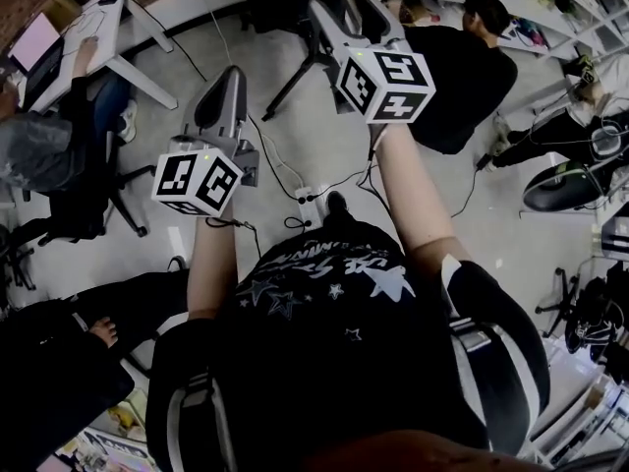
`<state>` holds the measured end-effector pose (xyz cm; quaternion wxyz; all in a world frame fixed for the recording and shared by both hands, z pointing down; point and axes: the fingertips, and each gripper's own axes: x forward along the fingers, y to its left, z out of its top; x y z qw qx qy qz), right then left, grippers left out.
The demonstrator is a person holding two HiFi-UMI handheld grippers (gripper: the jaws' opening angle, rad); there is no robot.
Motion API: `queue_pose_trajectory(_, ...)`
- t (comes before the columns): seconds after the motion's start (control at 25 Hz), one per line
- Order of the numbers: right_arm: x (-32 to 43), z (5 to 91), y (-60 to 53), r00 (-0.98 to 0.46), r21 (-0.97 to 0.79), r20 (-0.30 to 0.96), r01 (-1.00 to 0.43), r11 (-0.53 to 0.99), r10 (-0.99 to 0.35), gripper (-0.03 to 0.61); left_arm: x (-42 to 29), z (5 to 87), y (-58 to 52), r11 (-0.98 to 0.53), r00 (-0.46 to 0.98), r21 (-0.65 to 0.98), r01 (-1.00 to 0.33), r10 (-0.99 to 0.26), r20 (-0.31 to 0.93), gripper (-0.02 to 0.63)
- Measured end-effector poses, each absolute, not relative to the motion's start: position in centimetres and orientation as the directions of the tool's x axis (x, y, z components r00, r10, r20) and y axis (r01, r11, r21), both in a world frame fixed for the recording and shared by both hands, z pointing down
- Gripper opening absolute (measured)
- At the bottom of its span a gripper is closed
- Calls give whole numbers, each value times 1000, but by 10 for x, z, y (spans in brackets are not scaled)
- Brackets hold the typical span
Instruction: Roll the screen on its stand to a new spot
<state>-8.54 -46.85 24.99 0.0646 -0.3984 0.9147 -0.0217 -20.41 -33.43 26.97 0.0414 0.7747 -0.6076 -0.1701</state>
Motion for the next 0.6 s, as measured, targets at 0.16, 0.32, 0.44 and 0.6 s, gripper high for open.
queue_pose_trajectory(0.16, -95, 231, -481, -677, -56, -122, -725, 686, -726, 318, -199, 264, -352, -251, 195, 263, -931, -955, -222, 11)
queue_pose_trajectory(0.32, -105, 217, -490, -659, -8, -139, -746, 666, -739, 317, -196, 263, -363, -248, 191, 261, -933, -956, -224, 11)
queue_pose_trajectory(0.44, -116, 214, -494, -657, 60, -146, -752, 656, -739, 316, -197, 263, -367, -240, 183, 261, -935, -957, -223, 11)
queue_pose_trajectory(0.6, -115, 211, -503, -584, 164, -168, -811, 561, -794, 314, -203, 263, -370, -221, 163, 271, -937, -962, -221, 11)
